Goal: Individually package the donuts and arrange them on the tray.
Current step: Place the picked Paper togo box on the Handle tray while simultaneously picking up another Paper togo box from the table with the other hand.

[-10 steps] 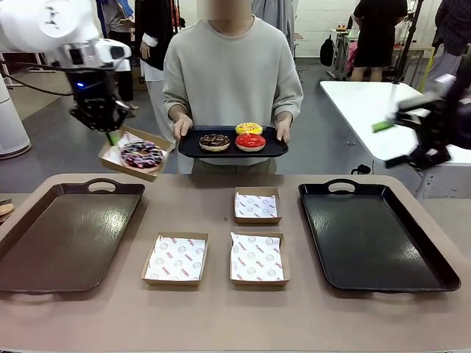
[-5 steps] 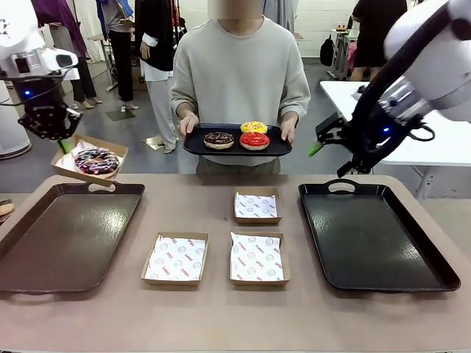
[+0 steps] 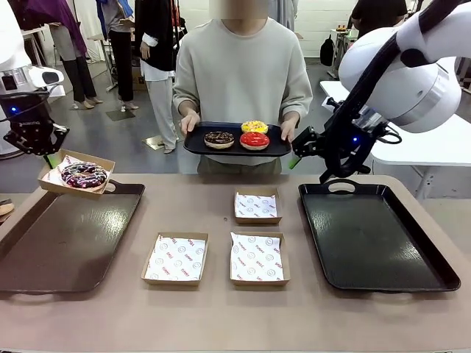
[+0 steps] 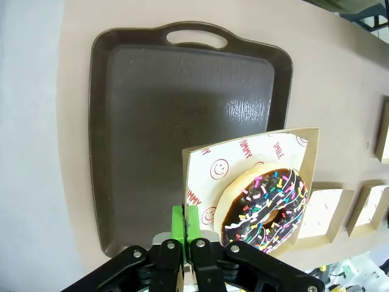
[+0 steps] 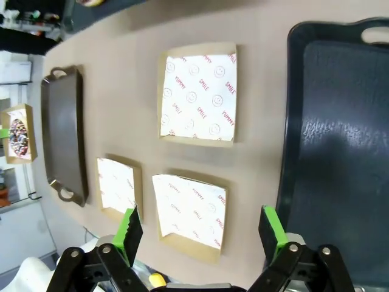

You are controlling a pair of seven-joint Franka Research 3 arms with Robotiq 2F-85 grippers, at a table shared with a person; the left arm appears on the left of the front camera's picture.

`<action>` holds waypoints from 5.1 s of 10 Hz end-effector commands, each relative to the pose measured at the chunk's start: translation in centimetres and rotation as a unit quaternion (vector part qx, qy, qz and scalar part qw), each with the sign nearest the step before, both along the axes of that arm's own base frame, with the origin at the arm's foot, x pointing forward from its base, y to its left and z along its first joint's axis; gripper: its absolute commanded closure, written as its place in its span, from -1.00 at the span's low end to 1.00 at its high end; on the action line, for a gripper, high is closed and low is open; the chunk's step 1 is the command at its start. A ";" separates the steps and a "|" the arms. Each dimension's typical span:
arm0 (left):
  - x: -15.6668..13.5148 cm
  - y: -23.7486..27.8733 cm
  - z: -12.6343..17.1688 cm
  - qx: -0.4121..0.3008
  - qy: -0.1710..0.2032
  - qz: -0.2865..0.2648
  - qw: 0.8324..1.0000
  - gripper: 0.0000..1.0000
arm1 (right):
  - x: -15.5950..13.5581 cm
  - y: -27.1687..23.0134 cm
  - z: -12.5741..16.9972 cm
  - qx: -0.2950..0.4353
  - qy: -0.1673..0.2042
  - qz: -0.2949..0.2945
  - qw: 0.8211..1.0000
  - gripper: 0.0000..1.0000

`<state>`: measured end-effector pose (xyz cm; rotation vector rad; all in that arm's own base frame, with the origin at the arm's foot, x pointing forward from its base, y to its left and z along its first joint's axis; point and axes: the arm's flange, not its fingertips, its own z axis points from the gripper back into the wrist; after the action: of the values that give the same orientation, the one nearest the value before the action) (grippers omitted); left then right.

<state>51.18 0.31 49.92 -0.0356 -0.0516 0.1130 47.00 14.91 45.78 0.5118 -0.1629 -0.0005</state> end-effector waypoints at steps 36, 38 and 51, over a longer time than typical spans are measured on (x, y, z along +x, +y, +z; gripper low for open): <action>7.4 -1.2 -11.1 0.001 0.037 0.003 0.999 0.98 | 10.2 12.2 -14.7 -0.223 0.026 -0.053 0.973 -1.00; 7.5 -1.2 -11.2 -0.004 0.034 0.002 0.999 0.98 | 10.2 12.2 -14.7 -0.225 0.029 -0.054 0.972 -1.00; 9.3 -1.4 -13.1 0.006 0.058 -0.010 0.998 -1.00 | 10.4 11.7 -15.0 -0.226 0.028 -0.068 0.971 1.00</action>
<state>60.05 -1.18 36.59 -0.0233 0.0511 0.1056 57.10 25.97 30.97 0.0359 -0.1278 -0.0709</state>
